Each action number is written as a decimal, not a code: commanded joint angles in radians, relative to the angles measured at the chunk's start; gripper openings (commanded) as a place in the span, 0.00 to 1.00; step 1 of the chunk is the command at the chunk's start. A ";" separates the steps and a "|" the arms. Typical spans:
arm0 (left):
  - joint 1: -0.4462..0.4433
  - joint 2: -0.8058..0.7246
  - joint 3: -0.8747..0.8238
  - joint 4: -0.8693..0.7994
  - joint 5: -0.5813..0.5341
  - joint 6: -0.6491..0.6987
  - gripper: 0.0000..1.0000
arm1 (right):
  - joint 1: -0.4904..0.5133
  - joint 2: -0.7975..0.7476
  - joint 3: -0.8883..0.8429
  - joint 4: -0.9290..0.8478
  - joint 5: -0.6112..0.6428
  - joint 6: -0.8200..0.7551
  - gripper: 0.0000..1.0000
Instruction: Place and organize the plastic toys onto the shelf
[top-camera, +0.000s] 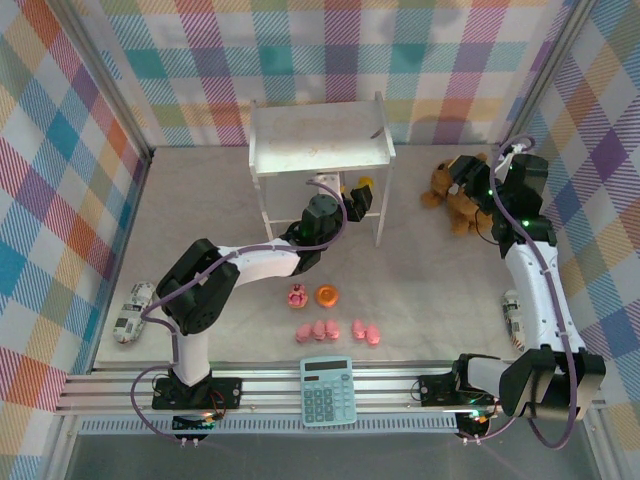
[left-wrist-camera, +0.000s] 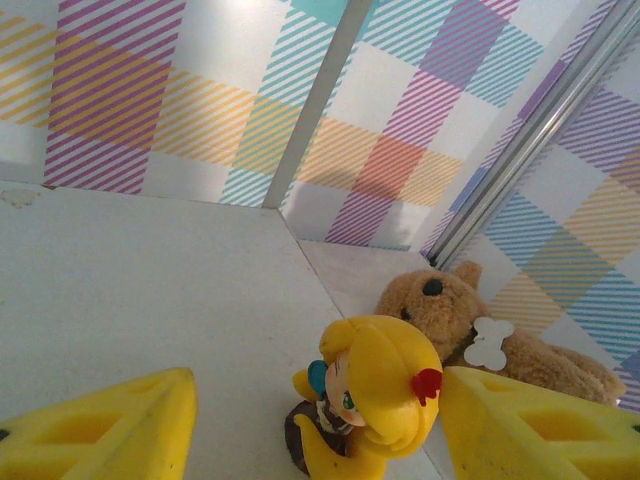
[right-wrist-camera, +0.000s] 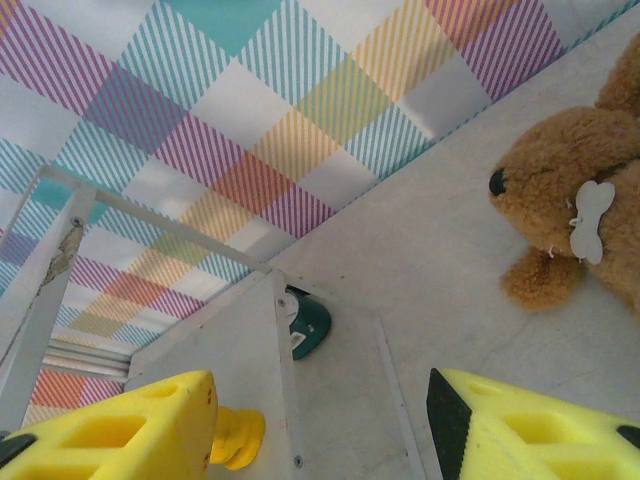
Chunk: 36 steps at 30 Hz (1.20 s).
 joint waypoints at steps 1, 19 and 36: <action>0.010 0.014 0.022 0.066 0.005 -0.002 0.65 | -0.008 0.014 0.030 0.035 -0.039 -0.020 0.59; 0.018 0.027 0.032 0.062 -0.018 0.004 0.65 | 0.019 0.369 0.191 0.033 -0.528 0.003 0.20; 0.022 0.036 0.039 0.068 -0.007 -0.005 0.65 | 0.122 0.592 0.391 -0.137 -0.707 -0.098 0.18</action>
